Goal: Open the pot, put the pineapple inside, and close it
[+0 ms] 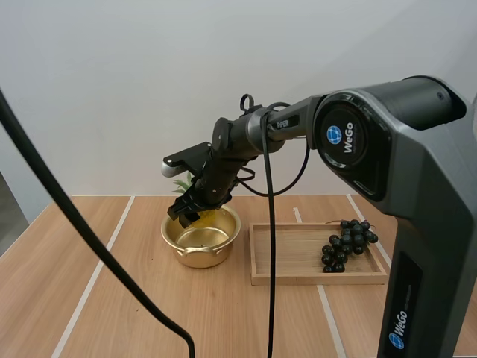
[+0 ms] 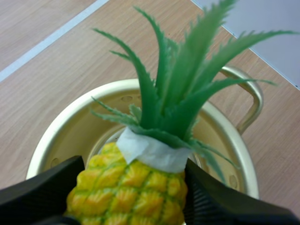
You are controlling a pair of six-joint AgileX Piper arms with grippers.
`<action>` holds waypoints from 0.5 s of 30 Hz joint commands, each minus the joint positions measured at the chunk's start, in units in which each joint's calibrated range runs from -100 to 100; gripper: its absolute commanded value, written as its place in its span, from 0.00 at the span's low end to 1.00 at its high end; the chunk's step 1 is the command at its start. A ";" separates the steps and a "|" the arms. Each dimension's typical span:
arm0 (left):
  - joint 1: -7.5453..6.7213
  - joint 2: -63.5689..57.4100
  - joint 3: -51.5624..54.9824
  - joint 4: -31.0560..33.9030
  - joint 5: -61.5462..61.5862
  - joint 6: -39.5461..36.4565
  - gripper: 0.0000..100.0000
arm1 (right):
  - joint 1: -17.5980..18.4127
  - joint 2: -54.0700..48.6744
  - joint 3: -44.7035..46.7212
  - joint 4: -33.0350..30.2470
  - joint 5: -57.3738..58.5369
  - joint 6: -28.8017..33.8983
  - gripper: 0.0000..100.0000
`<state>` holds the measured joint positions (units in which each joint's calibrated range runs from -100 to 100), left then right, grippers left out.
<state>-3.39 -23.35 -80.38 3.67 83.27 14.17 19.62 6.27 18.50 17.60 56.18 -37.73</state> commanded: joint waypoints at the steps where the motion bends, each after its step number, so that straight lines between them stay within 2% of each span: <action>1: -0.14 -0.27 -0.12 0.82 -0.47 0.10 0.00 | 0.03 0.55 -0.27 -0.52 0.83 -0.01 0.21; 4: -0.14 -0.27 -0.12 0.82 -0.47 0.10 0.00 | 0.03 2.87 -0.27 -0.78 1.83 -0.01 0.39; 6: -0.14 -0.27 -0.12 0.82 -0.47 0.10 0.00 | 0.03 3.77 -0.27 -0.78 2.01 -0.01 0.45; 15: -0.14 -0.27 -0.12 0.82 -0.47 0.10 0.00 | 0.03 4.04 -0.27 -0.78 2.25 -0.01 0.47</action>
<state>-3.39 -23.35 -80.38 3.67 83.27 14.28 19.62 10.89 18.50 17.17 57.54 -37.73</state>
